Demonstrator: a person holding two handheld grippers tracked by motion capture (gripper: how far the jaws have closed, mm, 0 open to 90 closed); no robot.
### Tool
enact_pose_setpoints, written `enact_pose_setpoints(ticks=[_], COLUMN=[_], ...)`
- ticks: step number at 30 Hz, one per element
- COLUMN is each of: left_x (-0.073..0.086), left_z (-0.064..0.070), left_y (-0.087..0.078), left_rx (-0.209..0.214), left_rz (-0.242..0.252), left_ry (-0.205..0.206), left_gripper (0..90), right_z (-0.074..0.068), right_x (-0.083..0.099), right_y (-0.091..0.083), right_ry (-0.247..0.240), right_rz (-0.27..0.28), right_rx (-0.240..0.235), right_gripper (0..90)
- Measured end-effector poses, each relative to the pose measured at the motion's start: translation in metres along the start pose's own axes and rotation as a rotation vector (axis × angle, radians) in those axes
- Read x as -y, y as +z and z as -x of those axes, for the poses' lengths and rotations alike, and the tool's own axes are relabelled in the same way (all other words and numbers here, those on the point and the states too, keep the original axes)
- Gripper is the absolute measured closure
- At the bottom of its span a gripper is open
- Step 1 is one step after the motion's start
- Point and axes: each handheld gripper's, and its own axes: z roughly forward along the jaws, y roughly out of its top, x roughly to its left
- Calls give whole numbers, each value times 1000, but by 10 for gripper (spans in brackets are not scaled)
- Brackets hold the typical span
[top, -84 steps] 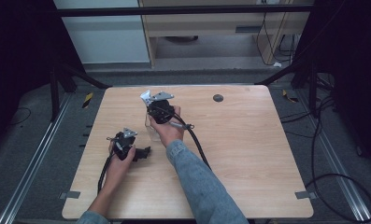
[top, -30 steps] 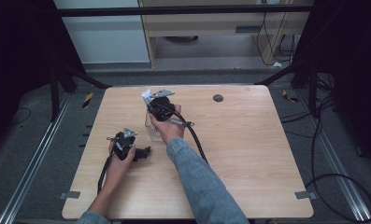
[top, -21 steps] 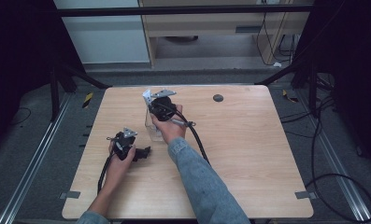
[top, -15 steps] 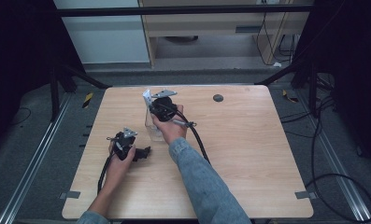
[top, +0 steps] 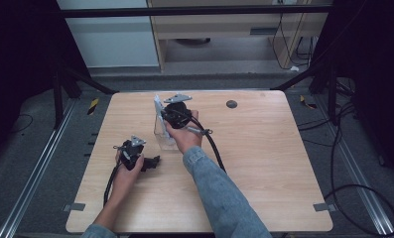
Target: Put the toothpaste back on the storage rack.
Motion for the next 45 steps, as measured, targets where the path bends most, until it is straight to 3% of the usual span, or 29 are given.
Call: enact_pose_setpoints(ticks=[29, 37, 45], left_x=[0, 0, 0], left_z=[0, 0, 0], left_y=[0, 0, 0], left_rx=[0, 0, 0], left_rz=[0, 0, -1], left_ry=[3, 1, 2], left_gripper=[0, 0, 0], right_z=[17, 25, 32], right_x=[4, -2, -2], right_y=[-27, -42, -54], right_ry=[-5, -32, -26], right_rz=[-22, -23, -18], right_rx=[10, 18, 33], right_gripper=[749, 749, 748])
